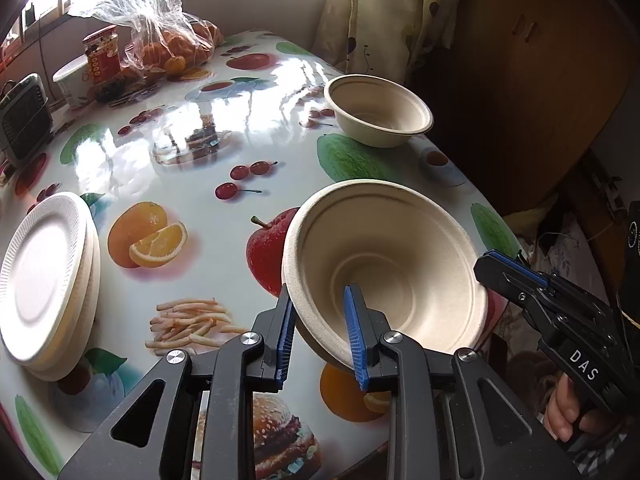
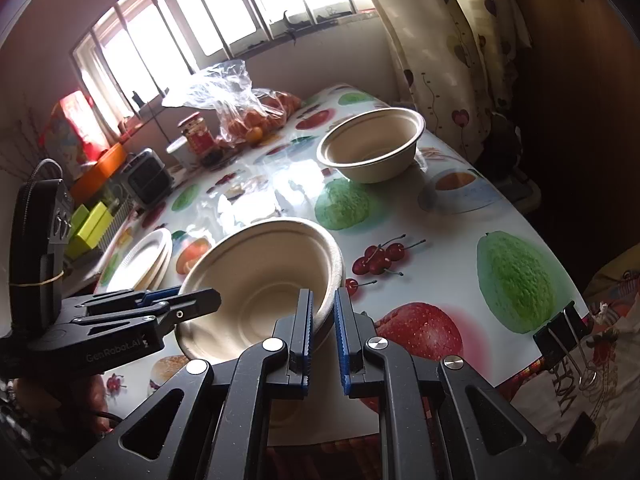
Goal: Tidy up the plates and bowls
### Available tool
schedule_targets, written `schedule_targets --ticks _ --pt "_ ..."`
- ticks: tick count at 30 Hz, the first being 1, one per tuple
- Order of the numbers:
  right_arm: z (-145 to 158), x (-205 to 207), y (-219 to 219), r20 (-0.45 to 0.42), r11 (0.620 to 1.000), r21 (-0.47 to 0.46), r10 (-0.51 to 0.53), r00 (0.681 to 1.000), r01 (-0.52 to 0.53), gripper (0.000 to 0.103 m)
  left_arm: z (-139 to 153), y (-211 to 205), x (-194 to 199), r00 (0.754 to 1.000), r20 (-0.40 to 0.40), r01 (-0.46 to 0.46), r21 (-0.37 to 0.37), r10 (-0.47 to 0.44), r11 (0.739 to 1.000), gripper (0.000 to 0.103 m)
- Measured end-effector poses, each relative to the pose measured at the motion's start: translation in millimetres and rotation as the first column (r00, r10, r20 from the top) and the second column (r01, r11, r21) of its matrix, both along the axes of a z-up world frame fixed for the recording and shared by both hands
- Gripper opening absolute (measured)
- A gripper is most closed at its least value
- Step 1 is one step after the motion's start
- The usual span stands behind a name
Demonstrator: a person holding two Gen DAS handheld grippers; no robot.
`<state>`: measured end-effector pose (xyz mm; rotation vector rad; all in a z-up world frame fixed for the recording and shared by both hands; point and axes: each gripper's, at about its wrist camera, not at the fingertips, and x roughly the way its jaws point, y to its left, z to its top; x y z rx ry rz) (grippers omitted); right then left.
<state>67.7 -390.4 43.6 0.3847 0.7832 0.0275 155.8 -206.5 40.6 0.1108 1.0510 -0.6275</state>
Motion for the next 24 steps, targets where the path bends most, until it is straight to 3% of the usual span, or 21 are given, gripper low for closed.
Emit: schedule_targets --ticks 7,12,19,24 --pt "-0.3 -0.4 -0.2 -0.001 1.0 -0.001 -0.001 1.0 0.001 0.011 -0.2 -0.4 -0.7 1.0 0.0 -0.002 0.005 0.002 1.0 0.027" --pt "-3.1 0.4 1.2 -0.004 1.0 -0.006 0.002 1.0 -0.002 0.012 -0.5 -2.6 -1.7 1.0 0.001 0.012 0.001 -0.012 1.0 0.035" --pt "-4.0 0.7 1.5 -0.001 1.0 -0.003 0.005 1.0 -0.005 0.012 -0.2 -2.9 -3.0 1.0 0.003 0.011 -0.001 -0.011 1.0 0.037" --pt "-3.2 0.9 1.1 0.002 1.0 -0.005 0.002 1.0 -0.002 0.012 1.8 -2.3 -2.0 1.0 0.004 0.014 -0.012 -0.014 1.0 0.045"
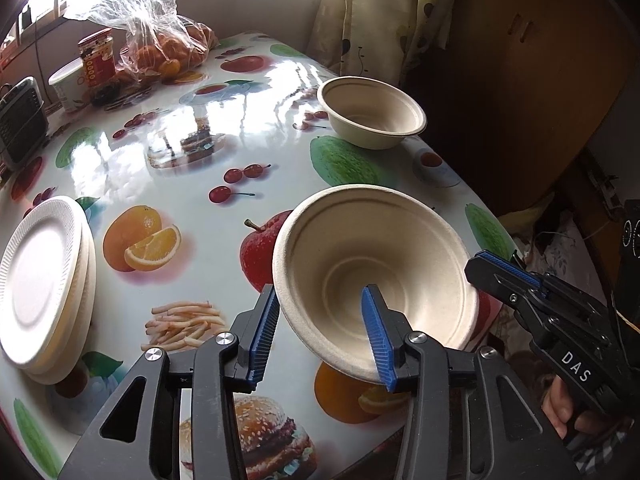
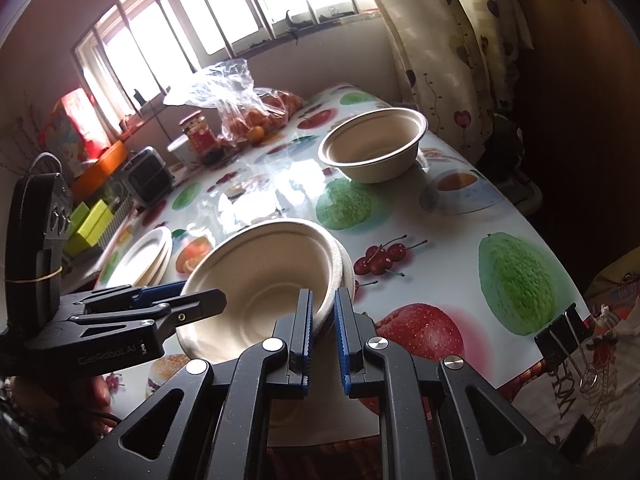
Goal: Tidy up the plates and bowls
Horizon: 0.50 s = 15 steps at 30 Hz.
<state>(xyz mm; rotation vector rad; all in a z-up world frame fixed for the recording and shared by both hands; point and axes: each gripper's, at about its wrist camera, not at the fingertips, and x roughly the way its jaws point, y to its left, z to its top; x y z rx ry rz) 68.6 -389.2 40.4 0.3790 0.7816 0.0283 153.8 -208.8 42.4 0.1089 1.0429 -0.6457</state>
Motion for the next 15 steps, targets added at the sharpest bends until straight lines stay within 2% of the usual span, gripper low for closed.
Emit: schedule_targets --ticks 15 --pt "2.5 4.0 -5.9 0.005 1.0 0.013 -0.005 1.0 0.005 0.015 0.2 -1.4 4.9 1.0 -0.003 -0.006 0.002 0.006 1.0 0.046"
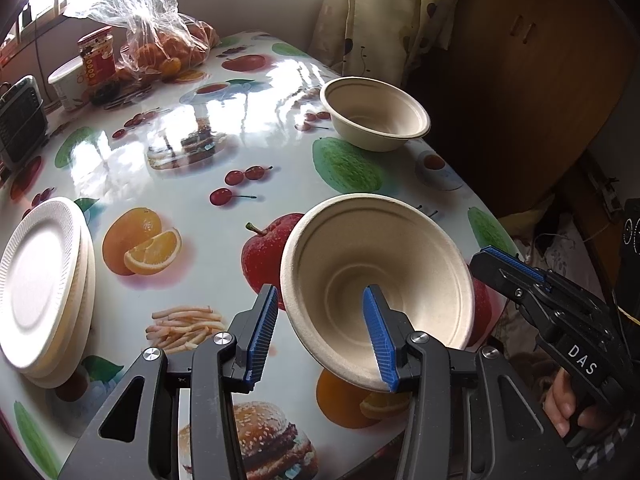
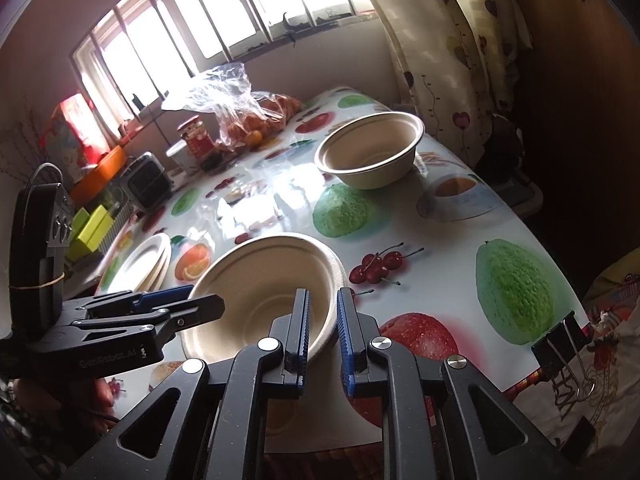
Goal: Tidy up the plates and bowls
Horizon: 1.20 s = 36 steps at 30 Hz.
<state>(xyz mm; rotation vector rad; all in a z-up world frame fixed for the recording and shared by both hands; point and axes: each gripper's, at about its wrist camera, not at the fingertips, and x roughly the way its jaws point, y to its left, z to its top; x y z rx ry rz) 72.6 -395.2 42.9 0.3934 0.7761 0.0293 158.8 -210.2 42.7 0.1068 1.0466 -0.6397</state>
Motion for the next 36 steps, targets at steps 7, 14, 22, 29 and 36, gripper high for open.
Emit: schedule_targets --ticks 7,14,22,29,36 --pt "1.3 2.9 -3.2 0.001 1.0 0.003 -0.001 1.0 0.001 0.024 5.5 2.6 6.0 1.0 0.013 -0.007 -0.007 0.007 1.0 0.048" --pt "11.2 15.4 -14.4 0.025 1.0 -0.01 -0.025 0.999 0.025 0.041 17.8 1.3 20.5 1.0 0.025 0.011 -0.049 -0.01 0.999 0.05" --pt "25.4 37.6 -39.1 0.047 0.994 -0.061 -0.082 0.996 0.085 0.042 36.2 -15.8 58.5 0.998 0.046 0.041 -0.091 -0.037 0.995 0.05" --pt "28.3 63.1 -65.4 0.056 0.987 -0.091 -0.127 0.99 0.131 0.042 47.4 -41.1 91.4 0.994 0.094 0.066 -0.097 -0.057 0.993 0.05" --pt "18.7 85.3 -82.6 0.033 0.982 -0.128 -0.135 0.99 0.139 0.042 36.1 -64.2 129.2 0.994 0.092 0.062 -0.079 -0.055 0.995 0.05"
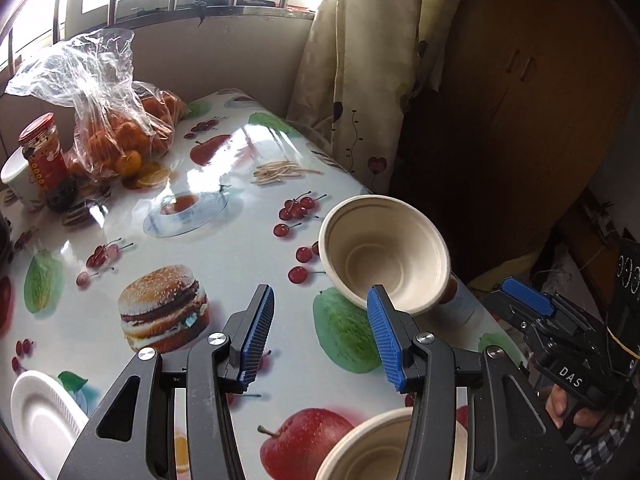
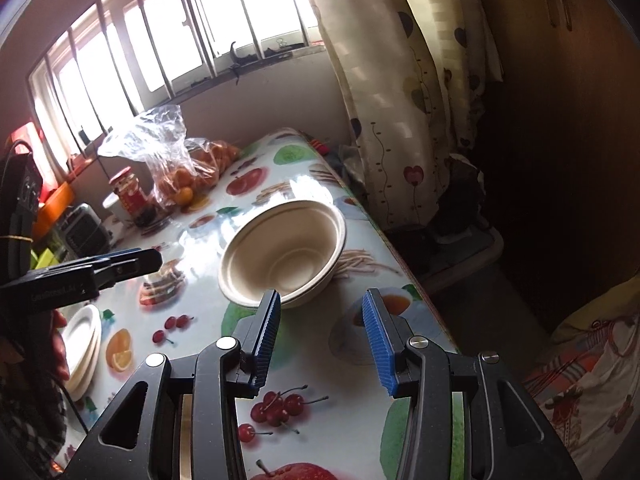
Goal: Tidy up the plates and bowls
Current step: 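Move the right gripper toward the next tan bowl while the left gripper grasps another bowl rim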
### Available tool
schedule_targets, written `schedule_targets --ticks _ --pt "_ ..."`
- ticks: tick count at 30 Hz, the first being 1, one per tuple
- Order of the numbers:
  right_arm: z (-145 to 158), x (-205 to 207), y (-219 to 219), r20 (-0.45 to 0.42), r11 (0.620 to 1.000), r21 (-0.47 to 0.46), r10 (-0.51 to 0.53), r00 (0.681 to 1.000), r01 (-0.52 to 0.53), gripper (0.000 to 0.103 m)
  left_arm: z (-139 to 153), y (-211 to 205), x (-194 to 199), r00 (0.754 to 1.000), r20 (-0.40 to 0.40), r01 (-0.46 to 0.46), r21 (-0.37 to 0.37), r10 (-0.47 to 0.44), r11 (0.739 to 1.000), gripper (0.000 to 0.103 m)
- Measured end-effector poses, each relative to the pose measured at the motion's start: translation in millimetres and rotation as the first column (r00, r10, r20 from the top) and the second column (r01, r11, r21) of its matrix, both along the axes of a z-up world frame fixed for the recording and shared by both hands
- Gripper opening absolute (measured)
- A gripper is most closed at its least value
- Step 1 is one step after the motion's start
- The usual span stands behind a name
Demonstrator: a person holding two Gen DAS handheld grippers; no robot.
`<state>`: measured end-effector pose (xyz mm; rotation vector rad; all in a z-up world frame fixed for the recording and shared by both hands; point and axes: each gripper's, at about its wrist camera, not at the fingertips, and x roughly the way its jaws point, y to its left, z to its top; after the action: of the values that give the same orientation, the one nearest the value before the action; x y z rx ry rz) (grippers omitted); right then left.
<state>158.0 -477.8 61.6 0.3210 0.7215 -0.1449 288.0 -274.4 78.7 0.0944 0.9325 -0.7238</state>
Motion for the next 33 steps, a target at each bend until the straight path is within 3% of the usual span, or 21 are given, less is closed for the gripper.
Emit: schedule_targets --ticks 8,14,16,20,30,33 --pt "-15.8 24.9 -9.8 -0.032 1.0 0.012 0.013 0.999 -0.013 0.042 -24.7 -22.9 28.5 0.998 -0.061 0.017 0.026 -0.015 1.0 0.049" --pt "-26.0 36.7 -12.2 -0.044 0.999 0.031 0.012 0.999 -0.011 0.042 -33.3 -29.2 39.6 0.995 -0.1 0.024 0.019 -0.022 1.0 0.04" --pt "-29.1 39.7 -14.5 -0.047 0.999 0.052 0.017 0.999 -0.014 0.042 -37.6 -31.1 44.3 0.993 -0.117 0.021 0.023 -0.018 1.0 0.032" --pt "-31.6 44.4 -14.0 -0.047 0.998 0.054 0.026 0.999 -0.023 0.041 -42.6 -32.3 47.2 0.992 -0.127 0.023 0.018 -0.021 1.0 0.029" --pt "-34.3 51.6 -11.8 -0.05 0.997 0.066 0.036 0.998 -0.033 0.024 -50.6 -40.7 51.1 0.984 -0.174 0.05 -0.002 -0.049 0.999 0.024" --pt "-35.0 53.3 -10.7 -0.056 0.997 0.067 0.038 0.998 -0.034 0.021 -51.4 -44.1 49.2 0.983 -0.171 0.061 0.0 -0.06 0.998 0.016"
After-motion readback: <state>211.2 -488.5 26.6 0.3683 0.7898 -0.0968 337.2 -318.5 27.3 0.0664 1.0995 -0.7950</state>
